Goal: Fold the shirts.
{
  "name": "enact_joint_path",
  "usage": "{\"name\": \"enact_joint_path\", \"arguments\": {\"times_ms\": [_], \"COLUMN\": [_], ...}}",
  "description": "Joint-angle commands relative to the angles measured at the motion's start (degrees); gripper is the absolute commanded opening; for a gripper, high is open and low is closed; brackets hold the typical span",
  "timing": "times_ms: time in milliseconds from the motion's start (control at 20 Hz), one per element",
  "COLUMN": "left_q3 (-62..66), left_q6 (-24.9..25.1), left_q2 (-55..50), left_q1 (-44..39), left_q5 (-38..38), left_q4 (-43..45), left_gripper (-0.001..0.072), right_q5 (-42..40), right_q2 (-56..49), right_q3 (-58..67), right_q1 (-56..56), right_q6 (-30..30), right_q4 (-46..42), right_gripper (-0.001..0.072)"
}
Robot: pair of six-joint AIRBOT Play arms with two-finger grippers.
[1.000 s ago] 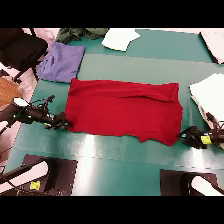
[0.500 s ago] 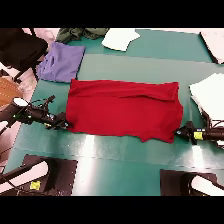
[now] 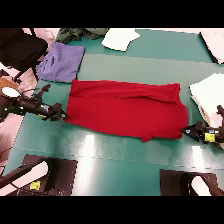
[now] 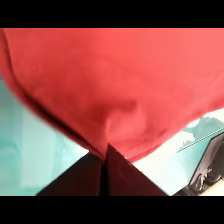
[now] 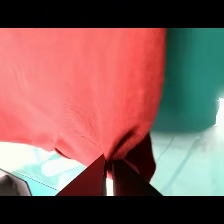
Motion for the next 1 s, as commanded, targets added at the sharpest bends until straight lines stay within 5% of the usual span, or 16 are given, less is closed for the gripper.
{"name": "enact_joint_path", "arguments": {"times_ms": [0, 250, 500, 950], "left_q3": [2.3, 2.3, 2.3, 3.4], "left_q6": [-4.1, -7.1, -9.2, -7.6], "left_q2": [8.1, 11.0, 9.5, -5.0], "left_q1": [0.0, 0.0, 0.0, -10.2], "left_q5": [-1.6, 5.4, 24.7, 43.4], "left_q4": [0.0, -0.7, -2.3, -4.2], "left_gripper": [0.0029, 0.0029, 0.0028, 0.0030], "right_q5": [1.0, -11.7, -19.5, -27.8], "right_q2": [8.0, 11.3, -5.6, -31.0], "right_q3": [0.0, 3.1, 14.6, 28.9], "right_q1": [2.6, 8.7, 13.8, 23.0], "right_q6": [4.2, 10.6, 10.2, 11.6], "right_q4": [0.7, 0.9, 0.9, 0.5], "right_gripper": [0.0016, 0.0016, 0.0016, 0.0016]}}
